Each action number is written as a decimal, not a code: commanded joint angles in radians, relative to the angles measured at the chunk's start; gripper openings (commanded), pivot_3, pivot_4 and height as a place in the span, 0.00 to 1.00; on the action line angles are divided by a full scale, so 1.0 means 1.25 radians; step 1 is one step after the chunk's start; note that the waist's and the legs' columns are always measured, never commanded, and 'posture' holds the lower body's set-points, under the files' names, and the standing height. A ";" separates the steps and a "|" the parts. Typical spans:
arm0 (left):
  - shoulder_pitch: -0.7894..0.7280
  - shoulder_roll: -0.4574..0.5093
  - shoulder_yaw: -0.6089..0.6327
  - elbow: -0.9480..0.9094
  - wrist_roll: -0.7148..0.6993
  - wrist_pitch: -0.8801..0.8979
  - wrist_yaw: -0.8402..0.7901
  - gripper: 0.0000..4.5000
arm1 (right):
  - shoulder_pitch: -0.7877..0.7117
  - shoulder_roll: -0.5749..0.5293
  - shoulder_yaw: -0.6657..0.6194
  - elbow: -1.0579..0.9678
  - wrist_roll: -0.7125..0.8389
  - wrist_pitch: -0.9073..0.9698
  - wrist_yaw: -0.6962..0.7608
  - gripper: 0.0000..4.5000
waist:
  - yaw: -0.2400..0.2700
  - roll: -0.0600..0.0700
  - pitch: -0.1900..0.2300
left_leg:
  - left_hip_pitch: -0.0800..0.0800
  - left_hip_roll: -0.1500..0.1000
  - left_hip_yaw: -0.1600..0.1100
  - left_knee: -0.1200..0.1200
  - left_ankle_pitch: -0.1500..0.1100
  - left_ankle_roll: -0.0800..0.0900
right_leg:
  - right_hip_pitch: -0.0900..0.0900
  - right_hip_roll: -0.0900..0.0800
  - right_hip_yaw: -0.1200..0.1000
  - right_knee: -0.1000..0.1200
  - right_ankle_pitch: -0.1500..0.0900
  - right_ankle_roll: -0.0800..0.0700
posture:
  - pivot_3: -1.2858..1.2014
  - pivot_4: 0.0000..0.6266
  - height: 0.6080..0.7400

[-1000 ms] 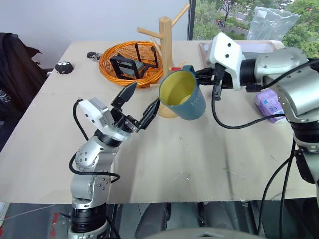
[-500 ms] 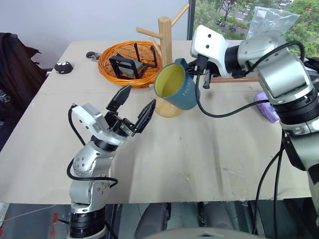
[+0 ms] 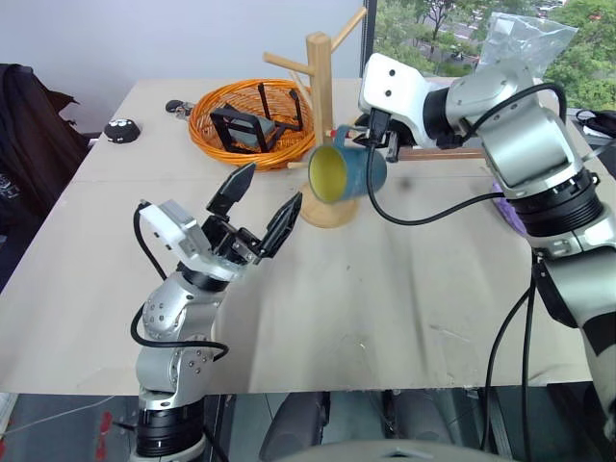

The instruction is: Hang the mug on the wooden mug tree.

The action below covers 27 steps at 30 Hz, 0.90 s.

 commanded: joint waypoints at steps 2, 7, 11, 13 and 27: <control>-0.006 0.003 -0.004 -0.004 -0.004 -0.020 -0.009 1.00 | -0.046 0.002 -0.049 0.014 -0.004 -0.011 -0.017 0.75 | 0.000 0.000 0.000 | 0.000 0.000 0.000 0.000 0.000 0.000 | 0.000 0.000 0.000 0.000 0.000 0.000 | 0.52 0.24 1.00; -0.003 0.007 -0.007 -0.003 -0.003 -0.021 -0.015 1.00 | -0.045 -0.009 -0.103 0.014 0.016 0.026 -0.035 0.99 | 0.000 0.000 0.000 | 0.000 0.000 0.000 0.000 0.000 0.000 | 0.000 0.000 0.000 0.000 0.000 0.000 | 0.52 0.24 1.00; 0.000 0.012 -0.008 -0.012 -0.003 -0.013 -0.010 1.00 | 0.042 -0.043 -0.190 -0.080 0.093 0.133 -0.024 0.99 | 0.006 0.000 0.000 | -0.001 0.000 -0.001 0.000 0.000 0.000 | 0.000 0.000 -0.001 0.000 0.000 0.000 | 0.52 0.24 1.00; 0.012 0.025 -0.015 -0.020 0.004 -0.001 -0.012 1.00 | 0.145 -0.052 -0.262 -0.167 0.150 0.192 -0.035 0.99 | 0.005 -0.001 0.000 | -0.001 0.000 -0.001 0.000 0.000 0.000 | 0.000 0.000 -0.001 -0.001 0.000 0.000 | 0.52 0.24 1.00; 0.217 0.193 -0.125 -0.013 0.184 0.180 0.027 1.00 | 1.066 0.095 -0.578 -0.469 0.317 -0.111 -0.147 0.99 | 0.001 0.000 -0.001 | 0.004 -0.001 0.002 -0.002 -0.002 0.004 | 0.002 0.000 0.003 0.000 0.000 0.000 | 0.52 0.24 1.00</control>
